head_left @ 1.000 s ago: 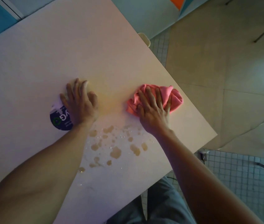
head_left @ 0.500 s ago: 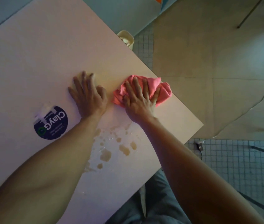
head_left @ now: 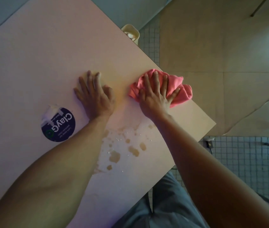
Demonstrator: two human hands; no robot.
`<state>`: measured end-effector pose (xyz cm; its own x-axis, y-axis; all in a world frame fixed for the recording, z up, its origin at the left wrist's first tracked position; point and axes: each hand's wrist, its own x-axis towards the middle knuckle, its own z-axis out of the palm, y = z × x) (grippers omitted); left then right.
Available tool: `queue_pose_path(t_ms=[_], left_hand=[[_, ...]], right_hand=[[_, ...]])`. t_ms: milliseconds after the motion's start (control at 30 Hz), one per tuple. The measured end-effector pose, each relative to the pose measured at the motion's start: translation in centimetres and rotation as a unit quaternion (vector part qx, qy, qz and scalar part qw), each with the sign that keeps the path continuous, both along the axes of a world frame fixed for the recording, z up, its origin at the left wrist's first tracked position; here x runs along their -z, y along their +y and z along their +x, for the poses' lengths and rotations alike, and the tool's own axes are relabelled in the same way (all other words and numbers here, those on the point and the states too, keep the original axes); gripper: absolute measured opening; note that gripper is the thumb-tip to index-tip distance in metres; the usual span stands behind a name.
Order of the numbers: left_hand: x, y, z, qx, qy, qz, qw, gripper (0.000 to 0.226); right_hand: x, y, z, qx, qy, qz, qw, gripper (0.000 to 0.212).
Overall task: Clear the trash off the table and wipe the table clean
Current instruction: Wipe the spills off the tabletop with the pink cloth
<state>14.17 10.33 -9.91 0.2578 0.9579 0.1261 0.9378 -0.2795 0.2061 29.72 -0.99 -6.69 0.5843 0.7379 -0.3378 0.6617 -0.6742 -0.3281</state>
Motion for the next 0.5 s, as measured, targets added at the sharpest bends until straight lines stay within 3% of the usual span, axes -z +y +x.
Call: queue_pose_path(t_ms=[167, 300, 500], left_hand=[[0.1, 0.0, -0.2, 0.008, 0.009, -0.005, 1.000, 0.054], [-0.1, 0.0, -0.2, 0.006, 0.007, -0.015, 1.000, 0.054], [0.1, 0.2, -0.3, 0.005, -0.001, -0.005, 1.000, 0.054]], right_hand=[[-0.1, -4.5, -2.2, -0.069, -0.005, 0.040, 0.997, 0.056], [-0.3, -8.1, -3.2, -0.087, -0.007, 0.020, 0.996, 0.055], [0.0, -1.2, -1.7, -0.048, 0.003, 0.009, 0.999, 0.058]])
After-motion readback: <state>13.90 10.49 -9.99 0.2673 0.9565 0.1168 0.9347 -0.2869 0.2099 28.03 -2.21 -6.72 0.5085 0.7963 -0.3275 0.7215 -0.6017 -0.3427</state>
